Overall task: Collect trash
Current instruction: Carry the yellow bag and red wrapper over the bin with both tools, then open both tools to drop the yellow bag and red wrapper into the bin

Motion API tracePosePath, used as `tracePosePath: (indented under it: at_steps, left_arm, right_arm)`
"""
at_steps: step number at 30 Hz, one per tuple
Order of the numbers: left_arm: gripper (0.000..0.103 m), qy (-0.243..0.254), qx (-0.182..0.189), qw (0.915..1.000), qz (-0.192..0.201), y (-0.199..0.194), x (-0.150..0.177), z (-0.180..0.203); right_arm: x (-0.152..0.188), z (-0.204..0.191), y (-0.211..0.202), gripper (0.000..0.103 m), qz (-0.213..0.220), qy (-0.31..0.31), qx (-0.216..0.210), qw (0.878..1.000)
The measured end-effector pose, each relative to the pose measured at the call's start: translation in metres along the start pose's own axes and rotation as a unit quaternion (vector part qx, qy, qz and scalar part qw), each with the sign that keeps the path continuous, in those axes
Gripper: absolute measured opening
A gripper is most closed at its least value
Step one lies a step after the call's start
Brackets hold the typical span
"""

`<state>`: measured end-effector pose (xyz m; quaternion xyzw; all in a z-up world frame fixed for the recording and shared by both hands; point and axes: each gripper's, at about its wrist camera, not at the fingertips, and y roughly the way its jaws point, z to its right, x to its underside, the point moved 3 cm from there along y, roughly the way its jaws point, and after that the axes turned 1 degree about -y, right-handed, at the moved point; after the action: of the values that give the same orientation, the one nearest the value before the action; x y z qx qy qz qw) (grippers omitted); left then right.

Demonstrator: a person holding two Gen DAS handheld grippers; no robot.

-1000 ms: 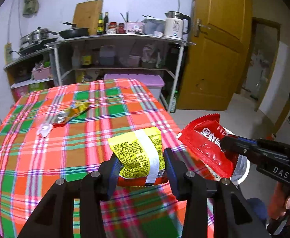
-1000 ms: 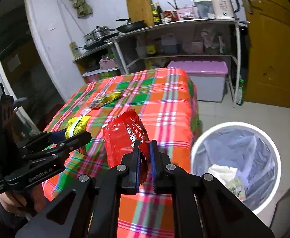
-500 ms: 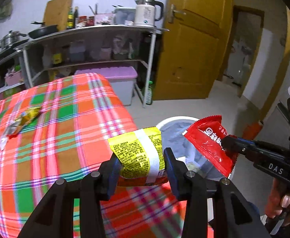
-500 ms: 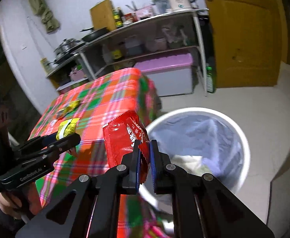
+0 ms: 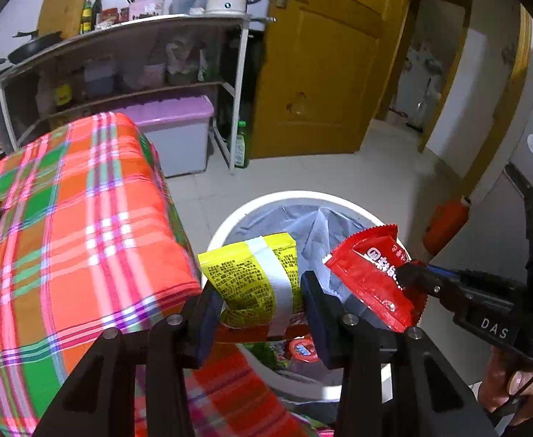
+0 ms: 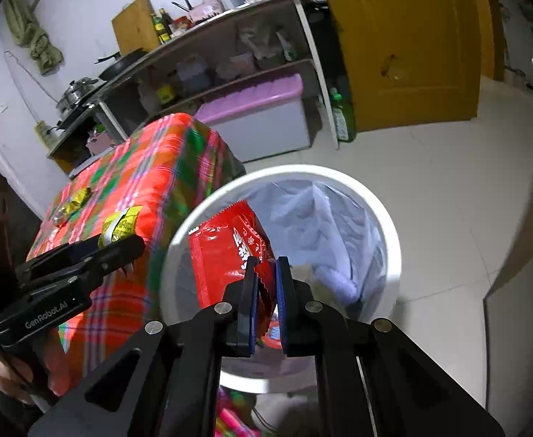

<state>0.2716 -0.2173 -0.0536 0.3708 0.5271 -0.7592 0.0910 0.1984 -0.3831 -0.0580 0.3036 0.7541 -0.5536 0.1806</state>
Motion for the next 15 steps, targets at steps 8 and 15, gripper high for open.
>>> tracePosePath:
  at_steps: [8,15]
  left_arm:
    - [0.054,0.001,0.013,0.9997,-0.023,0.025,-0.006,0.007]
    - [0.058,-0.007,0.015,0.9998,-0.006,0.014,-0.006,0.002]
  right_arm:
    - [0.004,0.014,0.012,0.026,-0.010,0.009,0.017,1.000]
    - [0.001,0.010,0.001,0.038,0.005,0.010,0.014,1.000]
